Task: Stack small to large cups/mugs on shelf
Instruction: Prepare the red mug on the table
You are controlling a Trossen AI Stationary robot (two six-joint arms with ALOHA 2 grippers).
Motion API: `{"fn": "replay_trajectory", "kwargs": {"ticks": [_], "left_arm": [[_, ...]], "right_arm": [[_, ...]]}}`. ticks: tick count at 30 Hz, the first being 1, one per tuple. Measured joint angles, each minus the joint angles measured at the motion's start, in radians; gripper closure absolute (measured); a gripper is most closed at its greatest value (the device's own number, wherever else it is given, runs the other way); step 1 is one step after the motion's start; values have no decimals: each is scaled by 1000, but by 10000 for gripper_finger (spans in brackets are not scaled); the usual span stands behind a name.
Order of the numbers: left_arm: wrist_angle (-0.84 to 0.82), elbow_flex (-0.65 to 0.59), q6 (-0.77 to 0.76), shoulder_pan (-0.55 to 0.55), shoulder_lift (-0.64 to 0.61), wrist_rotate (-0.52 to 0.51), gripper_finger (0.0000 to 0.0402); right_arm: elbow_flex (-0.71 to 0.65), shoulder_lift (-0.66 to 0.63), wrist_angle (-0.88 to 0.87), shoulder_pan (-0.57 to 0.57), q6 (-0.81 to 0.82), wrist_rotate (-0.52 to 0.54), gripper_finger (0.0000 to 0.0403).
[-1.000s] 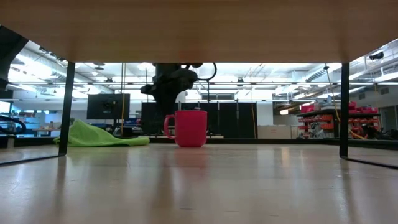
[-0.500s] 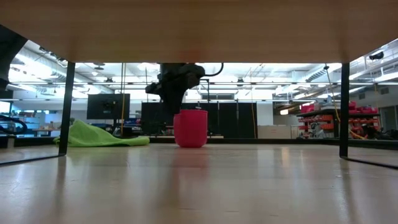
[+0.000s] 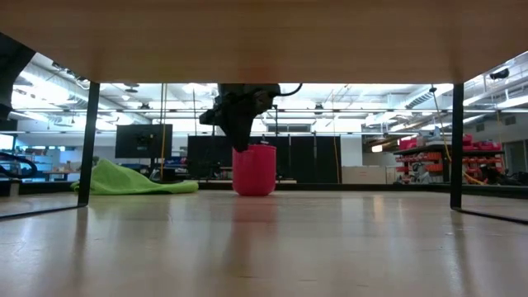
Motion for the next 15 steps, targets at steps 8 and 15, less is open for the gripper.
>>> {"fn": "replay_trajectory", "kwargs": {"ticks": [8, 15], "left_arm": [[-4, 0, 0, -14, -54, 8, 346], [-16, 3, -2, 12, -81, -22, 343]], "right_arm": [[0, 0, 0, 1, 5, 0, 312], [0, 0, 0, 1, 4, 0, 312]]}}
